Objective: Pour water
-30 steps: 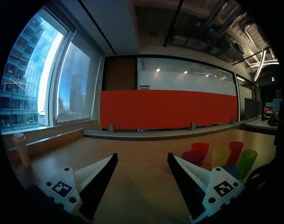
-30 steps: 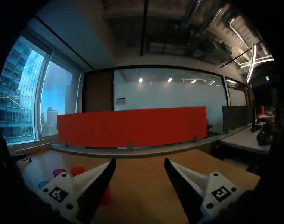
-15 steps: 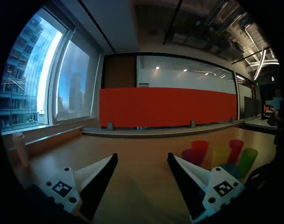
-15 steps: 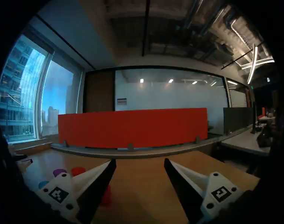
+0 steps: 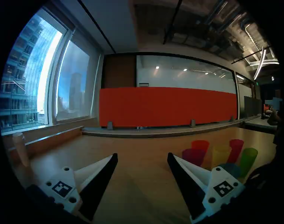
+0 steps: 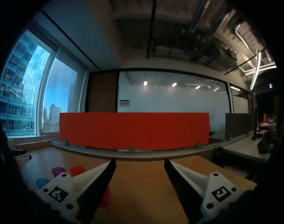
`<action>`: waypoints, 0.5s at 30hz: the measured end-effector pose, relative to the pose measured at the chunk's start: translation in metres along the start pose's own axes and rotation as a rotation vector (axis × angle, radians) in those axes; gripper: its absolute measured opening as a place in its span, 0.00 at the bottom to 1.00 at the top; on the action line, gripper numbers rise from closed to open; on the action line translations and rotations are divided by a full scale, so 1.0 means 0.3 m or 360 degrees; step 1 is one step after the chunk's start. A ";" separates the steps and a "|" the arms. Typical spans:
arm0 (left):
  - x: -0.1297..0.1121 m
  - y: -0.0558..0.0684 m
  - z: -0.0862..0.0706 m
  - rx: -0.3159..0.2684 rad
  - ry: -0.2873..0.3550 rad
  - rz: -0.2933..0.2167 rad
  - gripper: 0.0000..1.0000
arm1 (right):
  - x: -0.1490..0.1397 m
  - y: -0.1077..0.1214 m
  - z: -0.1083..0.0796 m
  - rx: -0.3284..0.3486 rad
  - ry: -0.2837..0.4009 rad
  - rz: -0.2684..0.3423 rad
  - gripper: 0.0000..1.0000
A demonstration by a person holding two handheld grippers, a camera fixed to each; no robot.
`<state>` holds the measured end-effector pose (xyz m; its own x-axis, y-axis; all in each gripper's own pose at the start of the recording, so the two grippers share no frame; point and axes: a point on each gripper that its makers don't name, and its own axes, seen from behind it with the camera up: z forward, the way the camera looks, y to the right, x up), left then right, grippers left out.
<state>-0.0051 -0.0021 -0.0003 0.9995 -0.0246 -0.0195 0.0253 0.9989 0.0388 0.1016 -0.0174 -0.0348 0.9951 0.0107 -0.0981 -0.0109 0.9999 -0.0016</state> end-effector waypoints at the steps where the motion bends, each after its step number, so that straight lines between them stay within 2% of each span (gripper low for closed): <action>1: 0.000 0.000 0.000 0.0000 0.0000 0.0000 0.99 | 0.001 -0.001 0.002 0.0003 0.0007 -0.0009 1.00; 15: 0.003 -0.001 -0.001 0.0000 -0.0001 0.0000 0.99 | -0.057 -0.019 0.043 0.0044 0.0023 -0.0064 1.00</action>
<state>-0.0043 -0.0023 -0.0005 0.9995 -0.0245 -0.0191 0.0252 0.9989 0.0390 0.0859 -0.0233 -0.0201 0.9932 -0.0293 -0.1130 0.0319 0.9993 0.0214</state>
